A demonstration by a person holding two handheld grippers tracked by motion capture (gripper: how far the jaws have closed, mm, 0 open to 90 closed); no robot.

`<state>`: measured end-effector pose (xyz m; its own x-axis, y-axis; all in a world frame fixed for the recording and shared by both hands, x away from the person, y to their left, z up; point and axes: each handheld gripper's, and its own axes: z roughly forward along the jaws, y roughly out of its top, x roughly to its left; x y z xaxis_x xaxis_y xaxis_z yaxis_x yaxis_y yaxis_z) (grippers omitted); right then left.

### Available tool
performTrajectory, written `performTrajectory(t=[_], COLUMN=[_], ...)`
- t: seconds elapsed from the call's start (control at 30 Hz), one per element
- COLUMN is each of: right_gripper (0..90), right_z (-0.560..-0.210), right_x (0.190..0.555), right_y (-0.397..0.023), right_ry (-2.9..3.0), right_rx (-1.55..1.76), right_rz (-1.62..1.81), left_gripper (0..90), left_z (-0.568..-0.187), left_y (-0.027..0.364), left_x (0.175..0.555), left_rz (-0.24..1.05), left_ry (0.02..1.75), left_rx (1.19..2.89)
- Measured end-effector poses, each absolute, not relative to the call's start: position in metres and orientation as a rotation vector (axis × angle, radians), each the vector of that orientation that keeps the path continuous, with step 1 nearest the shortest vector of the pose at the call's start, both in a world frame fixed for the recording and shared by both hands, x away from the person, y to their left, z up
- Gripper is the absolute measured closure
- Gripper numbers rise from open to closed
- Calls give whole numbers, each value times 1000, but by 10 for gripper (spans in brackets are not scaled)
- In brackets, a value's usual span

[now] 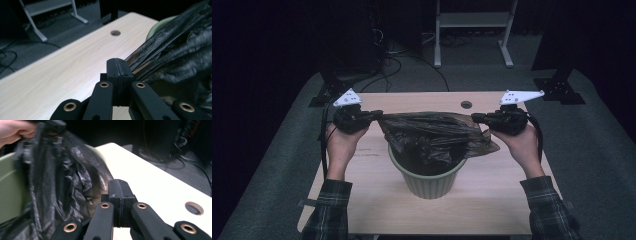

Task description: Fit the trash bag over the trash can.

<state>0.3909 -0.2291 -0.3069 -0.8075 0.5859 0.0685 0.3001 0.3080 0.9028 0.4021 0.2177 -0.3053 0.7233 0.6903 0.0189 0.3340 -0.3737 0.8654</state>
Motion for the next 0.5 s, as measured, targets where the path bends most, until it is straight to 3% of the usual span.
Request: performTrajectory(t=[0.23,0.5], right_gripper=[900,900], right_z=[-337,-353], right_x=[408,420], right_y=[-218,-208], right_ry=[2371,2374], right_rx=[889,944], right_rz=[1399,1292], left_gripper=[900,900], left_z=[-338,-356], left_y=[208,215], left_x=[414,419], left_rz=[399,412], left_ry=[826,903], left_rx=[2047,2113])
